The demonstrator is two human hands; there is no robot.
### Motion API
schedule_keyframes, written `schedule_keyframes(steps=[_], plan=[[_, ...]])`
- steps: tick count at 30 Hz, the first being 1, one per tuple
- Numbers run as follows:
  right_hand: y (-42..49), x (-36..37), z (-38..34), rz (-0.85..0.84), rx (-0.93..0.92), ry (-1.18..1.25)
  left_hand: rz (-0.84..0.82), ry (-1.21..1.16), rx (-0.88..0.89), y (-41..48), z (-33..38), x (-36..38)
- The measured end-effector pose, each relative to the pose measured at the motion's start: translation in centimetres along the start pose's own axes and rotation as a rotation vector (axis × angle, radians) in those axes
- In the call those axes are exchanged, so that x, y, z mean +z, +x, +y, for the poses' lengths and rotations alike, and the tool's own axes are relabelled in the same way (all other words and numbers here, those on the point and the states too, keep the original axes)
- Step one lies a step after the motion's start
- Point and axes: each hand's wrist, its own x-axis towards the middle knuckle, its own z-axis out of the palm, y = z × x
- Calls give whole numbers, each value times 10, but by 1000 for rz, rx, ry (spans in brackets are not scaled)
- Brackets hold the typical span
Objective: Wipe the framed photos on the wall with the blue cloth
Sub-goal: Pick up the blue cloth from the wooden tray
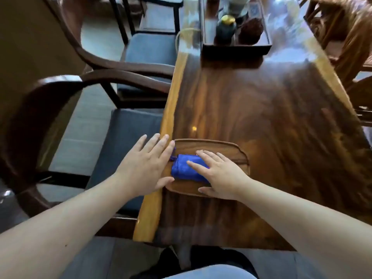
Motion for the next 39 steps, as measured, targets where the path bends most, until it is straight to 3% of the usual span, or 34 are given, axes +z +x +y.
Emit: schedule_keyframes(steps=[12, 20, 25, 31, 39], plan=[[31, 29, 13, 166, -70, -40, -71, 36, -148, -14, 15, 16], [46, 4, 10, 199, -163, -46, -89, 38, -234, -36, 20, 7], [63, -40, -4, 324, -321, -120, -45, 78, -317, -63, 5, -14], [93, -128, -63, 447, -534, -302, 52, 136, -477, -121, -41, -54], [130, -243, -213, 599, -709, -516, 158, 235, -685, -250, -123, -110]])
